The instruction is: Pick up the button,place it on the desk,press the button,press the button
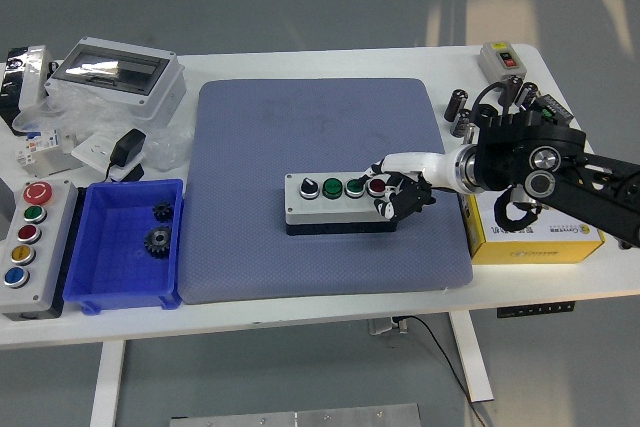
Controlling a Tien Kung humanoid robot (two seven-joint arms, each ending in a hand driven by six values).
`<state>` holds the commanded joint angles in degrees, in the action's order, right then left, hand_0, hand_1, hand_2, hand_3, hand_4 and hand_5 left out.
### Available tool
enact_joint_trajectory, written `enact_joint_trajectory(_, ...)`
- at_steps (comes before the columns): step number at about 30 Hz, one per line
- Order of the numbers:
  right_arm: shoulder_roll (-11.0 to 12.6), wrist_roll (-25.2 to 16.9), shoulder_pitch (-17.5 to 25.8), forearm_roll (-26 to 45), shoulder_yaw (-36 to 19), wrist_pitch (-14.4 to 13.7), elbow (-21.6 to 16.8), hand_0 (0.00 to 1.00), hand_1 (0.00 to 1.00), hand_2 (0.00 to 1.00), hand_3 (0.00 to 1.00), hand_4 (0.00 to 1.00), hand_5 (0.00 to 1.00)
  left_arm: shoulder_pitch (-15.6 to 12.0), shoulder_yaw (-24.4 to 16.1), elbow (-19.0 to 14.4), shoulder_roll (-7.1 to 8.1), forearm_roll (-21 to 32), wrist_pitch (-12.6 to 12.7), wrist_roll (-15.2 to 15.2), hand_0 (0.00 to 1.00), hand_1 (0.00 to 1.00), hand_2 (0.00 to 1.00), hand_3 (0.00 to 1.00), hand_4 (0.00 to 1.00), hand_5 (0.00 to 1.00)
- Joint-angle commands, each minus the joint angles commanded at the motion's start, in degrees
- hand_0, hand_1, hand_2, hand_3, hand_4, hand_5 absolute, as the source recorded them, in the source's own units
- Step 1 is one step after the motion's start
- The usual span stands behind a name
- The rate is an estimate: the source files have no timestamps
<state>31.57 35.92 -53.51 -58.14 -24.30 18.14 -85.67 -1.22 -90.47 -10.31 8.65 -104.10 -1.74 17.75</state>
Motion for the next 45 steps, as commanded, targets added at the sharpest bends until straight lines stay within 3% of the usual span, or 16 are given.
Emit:
enact_joint_trajectory(7, -0.43, -0.27, -0.01, -0.23, 1.39, -1.15, 0.45, 0.002, 0.091, 0.211, 0.849, 0.203, 0.098, -0.06, 0.25, 0.0, -0.1, 0.35, 0.03, -0.12, 0.622, 0.551, 0.512, 0.585, 0.573, 0.155)
enact_joint_trajectory(10, -0.02, -1.0, 0.52, 0.57, -0.44, -1.28, -0.1, 0.002, 0.087, 0.205, 0.833, 0.195, 0.104, -0.22, 0.22, 0.0, -0.16, 0.32, 0.06, -0.09, 0.622, 0.551, 0.511, 0.585, 0.572, 0.156)
enact_joint_trajectory(17, 2.79, -4.79, 5.46, 4.5, -11.06, 2.49, -2.13, 0.002, 0.085, 0.203, 0.831, 0.192, 0.111, -0.34, -0.02, 0.0, -0.17, -0.14, -0.04, -0.16, 0.622, 0.551, 0.511, 0.585, 0.571, 0.158)
enact_joint_trajectory(20, 2.33, -7.8, 9.17, 3.38, -17.43, 3.32, -2.69, 0.002, 0.085, 0.203, 0.831, 0.192, 0.111, -0.2, -0.09, 0.0, -0.19, -0.42, -0.11, -0.27, 0.622, 0.551, 0.511, 0.585, 0.571, 0.158)
enact_joint_trajectory(23, -0.61, -11.53, 13.93, 1.56, -23.97, 2.11, -2.93, 0.002, 0.083, 0.203, 0.821, 0.194, 0.112, 0.04, -0.08, 0.0, -0.39, -0.63, -0.2, -0.41, 0.622, 0.551, 0.509, 0.585, 0.57, 0.161)
enact_joint_trajectory(26, -4.33, -15.91, 19.32, 1.8, -30.84, -1.08, -2.49, 0.002, 0.083, 0.203, 0.821, 0.194, 0.112, 0.28, 0.09, 0.0, -0.55, -0.53, -0.2, -0.59, 0.622, 0.551, 0.509, 0.585, 0.57, 0.161)
enact_joint_trajectory(27, -5.45, -17.31, 20.97, 2.65, -32.9, -2.12, -2.19, 0.002, 0.081, 0.211, 0.81, 0.263, 0.251, 0.35, 0.25, 0.0, -0.58, -0.39, -0.19, -0.64, 0.621, 0.551, 0.508, 0.585, 0.57, 0.161)
enact_joint_trajectory(33, -10.26, -25.97, 31.02, 9.65, -45.65, -9.0, -0.06, 0.002, 0.081, 0.211, 0.81, 0.263, 0.251, 0.82, 0.63, 0.0, -0.35, -0.24, 0.09, -0.91, 0.621, 0.551, 0.508, 0.585, 0.57, 0.161)
enact_joint_trajectory(34, -10.54, -27.2, 32.56, 10.83, -47.71, -9.92, 0.27, 0.002, 0.078, 0.254, 0.784, 0.472, 0.339, 0.87, 0.66, 0.0, -0.3, -0.2, 0.15, -0.94, 0.622, 0.551, 0.507, 0.585, 0.568, 0.161)
enact_joint_trajectory(35, -10.99, -28.97, 34.91, 12.78, -50.8, -10.45, 1.03, 0.002, 0.078, 0.254, 0.784, 0.472, 0.339, 0.91, 0.65, 0.0, -0.22, -0.22, 0.23, -0.98, 0.622, 0.551, 0.507, 0.585, 0.568, 0.161)
enact_joint_trajectory(38, -12.26, -31.93, 39.84, 16.89, -57.26, -8.41, 2.83, 0.002, 0.078, 0.254, 0.784, 0.472, 0.339, 0.94, 0.66, 0.0, -0.15, -0.28, 0.36, -0.98, 0.622, 0.551, 0.507, 0.585, 0.568, 0.161)
enact_joint_trajectory(39, -12.66, -32.35, 41.16, 17.93, -59.02, -7.42, 3.33, 0.004, 0.126, 0.34, 0.751, 0.51, 0.358, 0.95, 0.76, 0.0, -0.16, -0.17, 0.39, -0.98, 0.621, 0.55, 0.507, 0.585, 0.567, 0.162)
enact_joint_trajectory(44, -14.57, -35.03, 46.68, 23.43, -66.99, -3.28, 6.34, 0.004, 0.126, 0.34, 0.751, 0.51, 0.358, 1.1, 0.94, 0.0, -0.04, -0.01, 0.45, -1.1, 0.621, 0.55, 0.507, 0.585, 0.567, 0.162)
enact_joint_trajectory(45, -14.92, -35.83, 47.16, 24.81, -68.44, -2.98, 7.05, 0.048, 0.167, 0.515, 0.735, 0.544, 0.382, 1.15, 0.93, 0.0, 0.03, -0.06, 0.44, -1.13, 0.622, 0.55, 0.51, 0.585, 0.567, 0.163)
